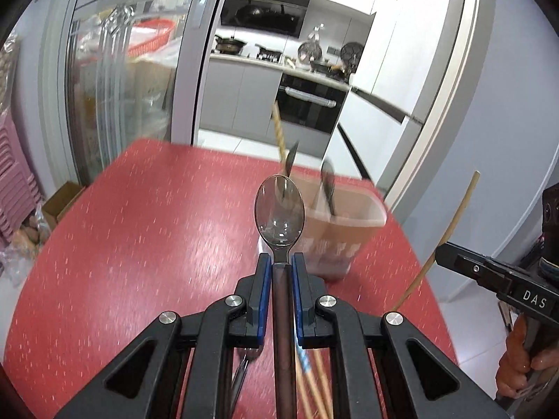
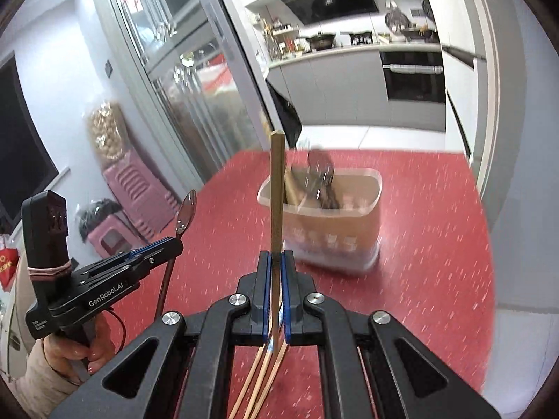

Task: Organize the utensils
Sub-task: 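Carry the clear spoon with the left tool while the right tool carries the chopstick to the holder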

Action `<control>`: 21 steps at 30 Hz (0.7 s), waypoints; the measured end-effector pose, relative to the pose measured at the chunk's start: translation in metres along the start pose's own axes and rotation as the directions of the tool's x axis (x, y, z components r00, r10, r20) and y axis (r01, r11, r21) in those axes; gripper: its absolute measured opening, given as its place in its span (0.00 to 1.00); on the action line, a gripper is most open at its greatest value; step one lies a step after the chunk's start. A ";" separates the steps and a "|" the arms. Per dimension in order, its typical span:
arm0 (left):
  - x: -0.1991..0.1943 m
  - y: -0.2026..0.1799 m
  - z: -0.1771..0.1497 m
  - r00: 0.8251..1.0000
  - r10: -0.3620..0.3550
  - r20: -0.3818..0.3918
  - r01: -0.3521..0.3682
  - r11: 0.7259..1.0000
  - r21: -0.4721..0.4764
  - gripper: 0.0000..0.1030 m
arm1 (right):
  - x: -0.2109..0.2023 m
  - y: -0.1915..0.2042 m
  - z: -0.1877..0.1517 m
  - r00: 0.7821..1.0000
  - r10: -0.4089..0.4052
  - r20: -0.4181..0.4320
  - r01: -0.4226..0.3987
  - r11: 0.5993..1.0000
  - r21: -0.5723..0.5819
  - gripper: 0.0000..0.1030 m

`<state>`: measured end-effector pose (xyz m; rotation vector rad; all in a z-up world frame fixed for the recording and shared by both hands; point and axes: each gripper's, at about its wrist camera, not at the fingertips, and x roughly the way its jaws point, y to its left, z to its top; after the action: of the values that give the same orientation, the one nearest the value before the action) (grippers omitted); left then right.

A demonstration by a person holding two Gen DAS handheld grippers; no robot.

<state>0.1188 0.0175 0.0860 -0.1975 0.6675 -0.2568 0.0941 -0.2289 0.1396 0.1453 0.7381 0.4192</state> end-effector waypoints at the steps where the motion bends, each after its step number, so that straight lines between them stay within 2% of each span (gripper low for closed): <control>1: 0.002 -0.001 0.006 1.000 -0.003 0.008 0.003 1.000 0.000 0.36 | -0.003 -0.002 0.009 1.000 -0.005 0.016 0.005 1.000 -0.005 0.06; 12: 0.036 -0.013 0.088 0.990 -0.043 0.138 0.050 0.998 -0.047 0.36 | -0.024 -0.014 0.085 0.989 -0.054 0.136 0.061 0.997 -0.044 0.06; 21: 0.078 -0.019 0.113 0.979 -0.023 0.202 0.036 0.997 -0.061 0.36 | -0.003 -0.031 0.124 0.981 -0.088 0.171 0.096 0.994 -0.042 0.06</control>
<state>0.2458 -0.0126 0.1329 -0.2918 0.4722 -0.2405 0.1865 -0.2564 0.2242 0.0977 0.5643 0.3325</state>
